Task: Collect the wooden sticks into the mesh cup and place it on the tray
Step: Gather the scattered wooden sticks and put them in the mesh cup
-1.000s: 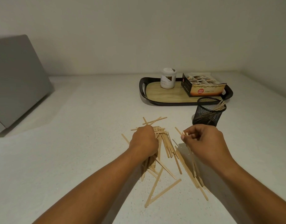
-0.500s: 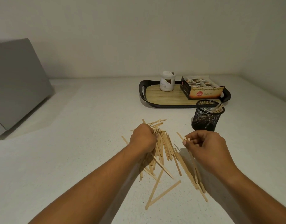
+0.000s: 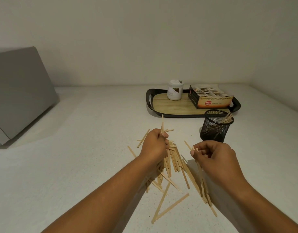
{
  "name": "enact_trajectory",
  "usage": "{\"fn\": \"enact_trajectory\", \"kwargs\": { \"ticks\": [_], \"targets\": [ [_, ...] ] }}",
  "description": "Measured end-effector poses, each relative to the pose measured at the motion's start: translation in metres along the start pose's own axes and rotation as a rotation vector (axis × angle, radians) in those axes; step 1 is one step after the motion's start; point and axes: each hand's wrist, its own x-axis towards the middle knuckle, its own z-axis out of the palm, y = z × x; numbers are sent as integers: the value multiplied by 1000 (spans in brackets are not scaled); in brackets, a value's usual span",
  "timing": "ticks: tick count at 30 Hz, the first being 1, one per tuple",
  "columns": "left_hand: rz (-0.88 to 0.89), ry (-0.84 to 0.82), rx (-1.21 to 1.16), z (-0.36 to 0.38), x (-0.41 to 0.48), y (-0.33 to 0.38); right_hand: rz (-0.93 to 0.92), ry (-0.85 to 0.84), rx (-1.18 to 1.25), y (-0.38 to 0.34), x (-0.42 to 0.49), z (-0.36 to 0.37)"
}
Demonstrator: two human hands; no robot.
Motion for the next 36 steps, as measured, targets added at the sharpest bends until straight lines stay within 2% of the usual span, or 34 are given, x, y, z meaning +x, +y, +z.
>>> {"fn": "enact_trajectory", "kwargs": {
  "ticks": [3,6,11,15,17,22,27,31,34,36],
  "targets": [
    [-75,79,-135,2,0,6,-24,50,108,-4,-1,-2],
    [-173,70,-414,5,-8,16,-62,59,218,-15,-1,-1],
    [-297,-98,-636,9,-26,18,-158,53,317,-42,1,8],
    [-321,-271,-859,18,-42,14,-197,17,247,-56,4,23],
    [-298,-278,-950,19,-51,14,-194,12,198,-59,2,32],
    [-350,-109,-1051,17,-57,7,-274,-10,-127,-62,-6,46],
    [-504,45,-1133,12,-56,7,-326,-183,-279,-66,-12,51],
    [-490,112,-1066,9,-52,3,-295,-239,-173,-71,-15,45],
    [-459,196,-885,1,-48,3,-212,-147,43,-73,-19,33],
    [-367,214,-889,-4,-47,7,-85,-78,217,-73,-24,25]
  ]
}}
